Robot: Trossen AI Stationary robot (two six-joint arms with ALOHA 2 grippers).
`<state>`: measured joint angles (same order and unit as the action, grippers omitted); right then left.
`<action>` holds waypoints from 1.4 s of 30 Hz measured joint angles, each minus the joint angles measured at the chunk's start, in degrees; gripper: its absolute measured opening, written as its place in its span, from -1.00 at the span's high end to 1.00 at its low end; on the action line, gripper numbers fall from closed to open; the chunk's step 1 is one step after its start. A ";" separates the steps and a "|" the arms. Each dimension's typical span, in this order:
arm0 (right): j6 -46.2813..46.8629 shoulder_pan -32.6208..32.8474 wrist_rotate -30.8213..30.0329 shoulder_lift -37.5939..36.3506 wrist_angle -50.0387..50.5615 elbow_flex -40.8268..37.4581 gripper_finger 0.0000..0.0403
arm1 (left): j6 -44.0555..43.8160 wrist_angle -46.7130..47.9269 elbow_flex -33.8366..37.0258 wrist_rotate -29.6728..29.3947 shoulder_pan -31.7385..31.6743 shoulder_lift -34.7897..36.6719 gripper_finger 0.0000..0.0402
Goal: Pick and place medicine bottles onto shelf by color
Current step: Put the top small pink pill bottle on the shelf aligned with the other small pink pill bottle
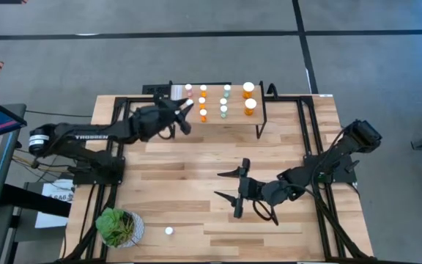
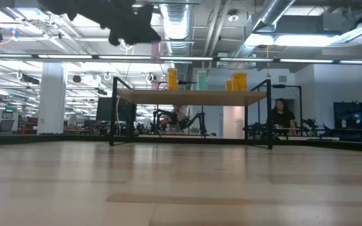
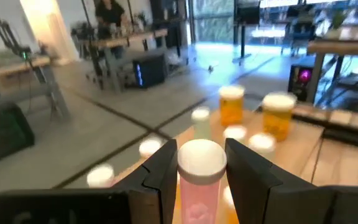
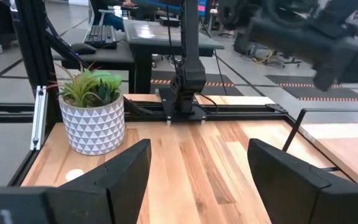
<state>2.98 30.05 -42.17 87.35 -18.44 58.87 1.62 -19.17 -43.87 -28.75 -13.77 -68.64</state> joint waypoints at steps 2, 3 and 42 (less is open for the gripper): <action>0.00 -0.30 0.02 0.00 0.01 0.00 -0.44 | -0.86 0.82 0.01 1.65 -2.21 -1.08 0.50; 0.06 -0.31 0.02 0.00 -0.01 0.00 -0.44 | -0.88 0.39 0.01 2.34 -3.04 -1.73 0.50; 0.59 -0.57 0.07 0.07 -0.16 -0.02 -0.44 | -6.20 -18.14 9.15 4.41 -10.51 -7.48 0.50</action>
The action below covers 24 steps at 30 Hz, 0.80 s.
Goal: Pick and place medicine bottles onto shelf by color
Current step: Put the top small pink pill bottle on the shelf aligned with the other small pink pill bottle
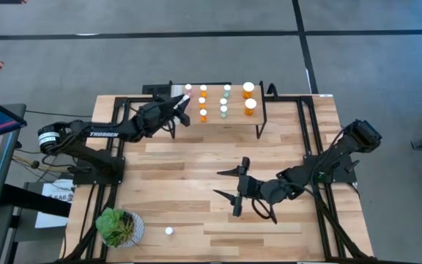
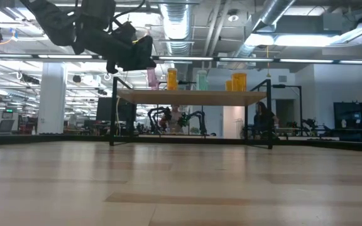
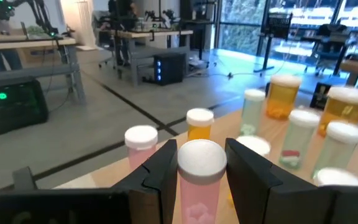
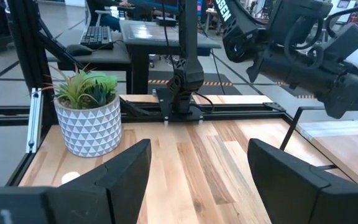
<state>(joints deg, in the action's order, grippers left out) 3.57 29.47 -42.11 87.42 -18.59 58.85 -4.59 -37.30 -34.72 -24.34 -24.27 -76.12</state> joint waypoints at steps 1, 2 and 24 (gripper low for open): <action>0.02 0.00 0.00 0.00 -0.09 0.00 -0.44 | 0.46 0.50 0.00 -0.11 0.00 0.00 0.50; 0.06 0.00 0.00 0.00 -0.12 0.00 -0.44 | 0.78 1.05 0.00 -0.11 0.00 0.00 0.50; 0.52 -0.09 0.04 0.00 -0.08 -0.02 -0.44 | 1.03 3.72 0.00 3.10 -1.88 0.00 0.35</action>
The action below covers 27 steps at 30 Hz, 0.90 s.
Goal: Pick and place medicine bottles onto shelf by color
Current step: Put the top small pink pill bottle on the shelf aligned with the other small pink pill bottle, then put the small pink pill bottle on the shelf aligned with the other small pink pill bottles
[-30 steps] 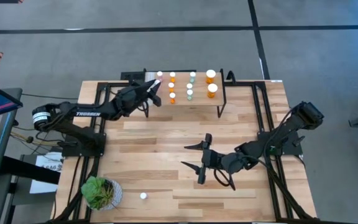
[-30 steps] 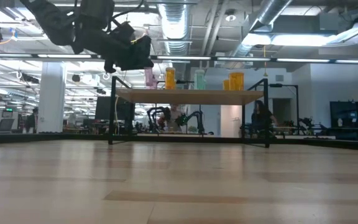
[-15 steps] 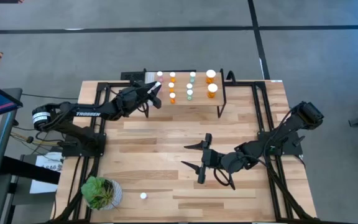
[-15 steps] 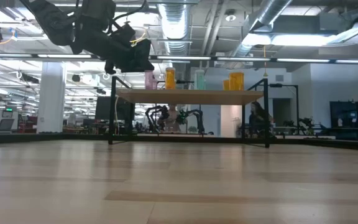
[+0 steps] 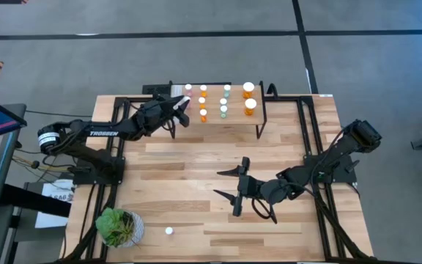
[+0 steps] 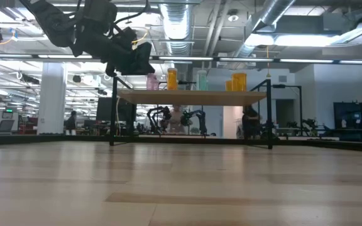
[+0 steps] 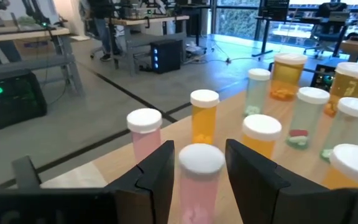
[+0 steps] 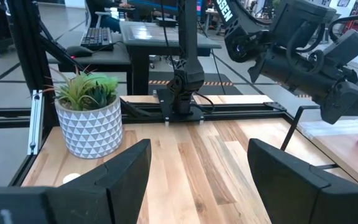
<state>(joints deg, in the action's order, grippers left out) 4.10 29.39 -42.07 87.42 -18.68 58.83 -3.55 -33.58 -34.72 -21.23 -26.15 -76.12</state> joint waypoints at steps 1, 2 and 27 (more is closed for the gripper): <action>0.03 -0.13 0.01 0.00 0.00 0.00 -0.44 | -0.02 -0.02 0.00 0.00 0.00 0.00 0.34; 0.18 -0.26 0.03 0.00 0.01 0.00 -0.44 | -0.01 -0.02 0.00 0.04 0.02 0.00 0.34; 0.52 -0.28 0.03 0.00 0.26 0.00 -0.44 | 0.04 -3.35 0.00 2.03 0.02 0.00 0.36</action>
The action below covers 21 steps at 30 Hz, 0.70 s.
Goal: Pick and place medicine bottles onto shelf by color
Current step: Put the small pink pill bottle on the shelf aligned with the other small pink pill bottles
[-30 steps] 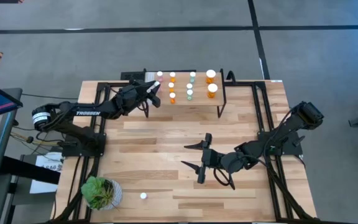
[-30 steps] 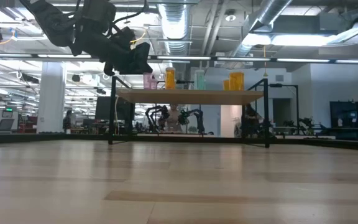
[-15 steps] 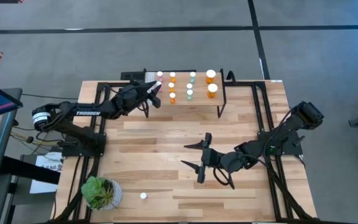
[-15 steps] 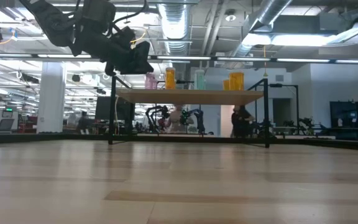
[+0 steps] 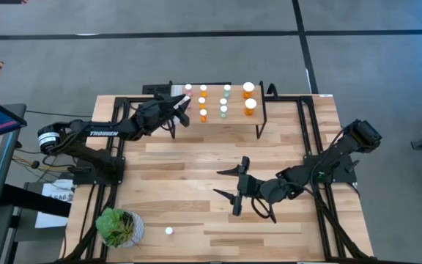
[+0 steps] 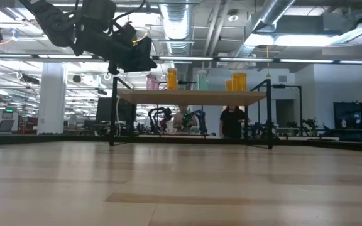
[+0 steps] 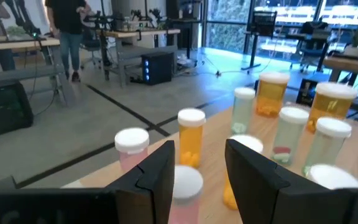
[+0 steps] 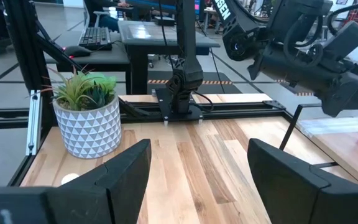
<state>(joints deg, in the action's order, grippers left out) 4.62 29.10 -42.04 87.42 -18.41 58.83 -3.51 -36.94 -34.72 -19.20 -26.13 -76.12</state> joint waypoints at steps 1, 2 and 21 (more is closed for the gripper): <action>-0.02 0.00 0.02 0.00 0.02 0.00 -0.44 | 0.02 -0.48 0.00 0.14 0.00 0.00 0.36; -0.02 0.00 0.02 0.00 0.02 0.00 -0.44 | 0.03 -0.86 0.00 0.52 0.00 0.02 0.36; -0.04 0.07 0.00 0.00 1.33 0.00 -0.44 | 6.07 19.06 -0.04 6.50 21.78 30.57 0.36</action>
<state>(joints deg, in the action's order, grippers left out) 4.58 29.17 -42.04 87.42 -17.08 58.83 2.56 -17.88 -34.76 -12.71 -4.35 -45.55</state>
